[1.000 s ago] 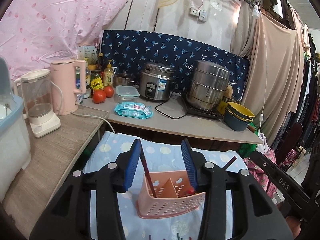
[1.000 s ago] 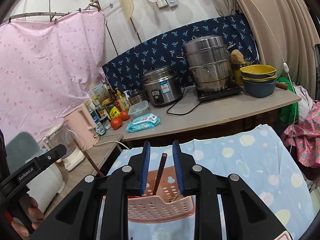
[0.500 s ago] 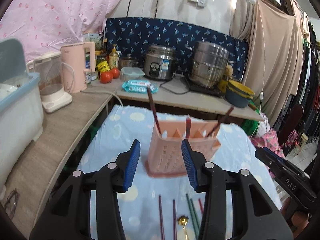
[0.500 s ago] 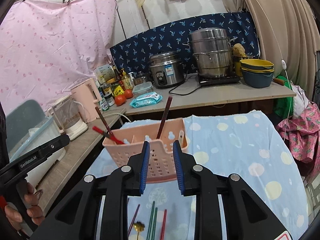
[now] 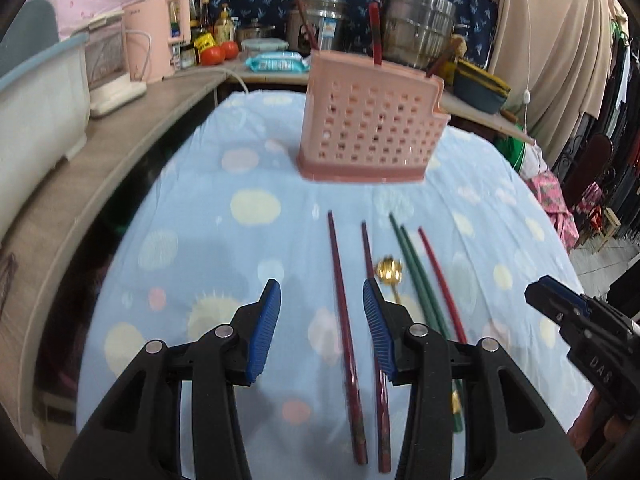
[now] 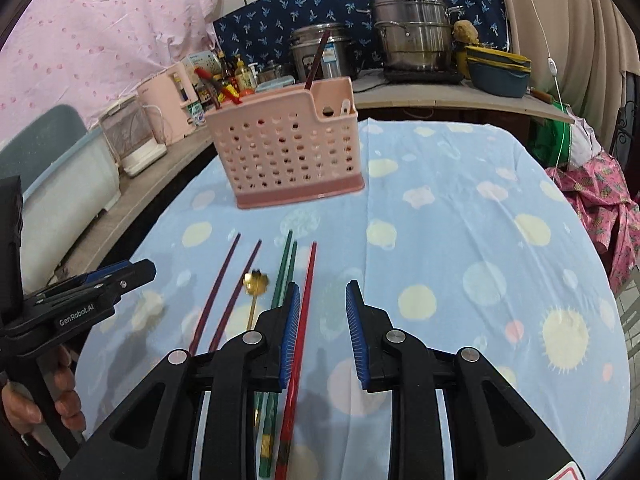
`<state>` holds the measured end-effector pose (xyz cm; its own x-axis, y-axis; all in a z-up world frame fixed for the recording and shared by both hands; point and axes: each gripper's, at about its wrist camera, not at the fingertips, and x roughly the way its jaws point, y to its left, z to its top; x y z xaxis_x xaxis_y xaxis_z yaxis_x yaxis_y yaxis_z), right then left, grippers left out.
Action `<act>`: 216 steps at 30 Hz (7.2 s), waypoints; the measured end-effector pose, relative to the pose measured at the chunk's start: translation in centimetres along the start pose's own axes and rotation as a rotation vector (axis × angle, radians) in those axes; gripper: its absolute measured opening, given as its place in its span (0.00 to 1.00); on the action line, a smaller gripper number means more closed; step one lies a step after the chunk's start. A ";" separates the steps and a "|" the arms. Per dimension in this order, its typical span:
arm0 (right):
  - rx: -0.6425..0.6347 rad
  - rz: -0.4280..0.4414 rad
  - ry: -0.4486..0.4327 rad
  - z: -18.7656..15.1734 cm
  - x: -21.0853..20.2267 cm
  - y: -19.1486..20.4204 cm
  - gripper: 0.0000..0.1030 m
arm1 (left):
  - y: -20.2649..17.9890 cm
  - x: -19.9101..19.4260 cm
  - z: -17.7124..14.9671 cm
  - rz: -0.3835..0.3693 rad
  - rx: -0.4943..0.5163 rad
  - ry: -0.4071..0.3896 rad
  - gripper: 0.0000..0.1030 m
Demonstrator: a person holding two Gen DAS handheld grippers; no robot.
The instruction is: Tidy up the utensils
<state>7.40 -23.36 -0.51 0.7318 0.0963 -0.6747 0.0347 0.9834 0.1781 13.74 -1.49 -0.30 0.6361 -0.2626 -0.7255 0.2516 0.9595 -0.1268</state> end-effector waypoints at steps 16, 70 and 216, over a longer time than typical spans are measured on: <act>0.009 0.028 0.150 -7.0 0.3 0.8 0.24 | -0.1 0.1 -6.0 -0.022 -0.023 0.111 0.40; 0.015 0.049 0.175 -8.3 0.2 0.2 0.11 | -0.8 -0.1 -8.8 -0.025 0.029 0.146 0.14; 0.054 0.112 -0.291 18.5 1.2 -0.1 0.20 | 1.9 -3.0 17.6 -0.020 -0.093 -0.301 0.33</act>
<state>20.90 -26.17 11.91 0.8967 0.1483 -0.4171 -0.0270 0.9588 0.2829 25.14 -0.70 13.50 0.8227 -0.2862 -0.4912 0.2068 0.9555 -0.2104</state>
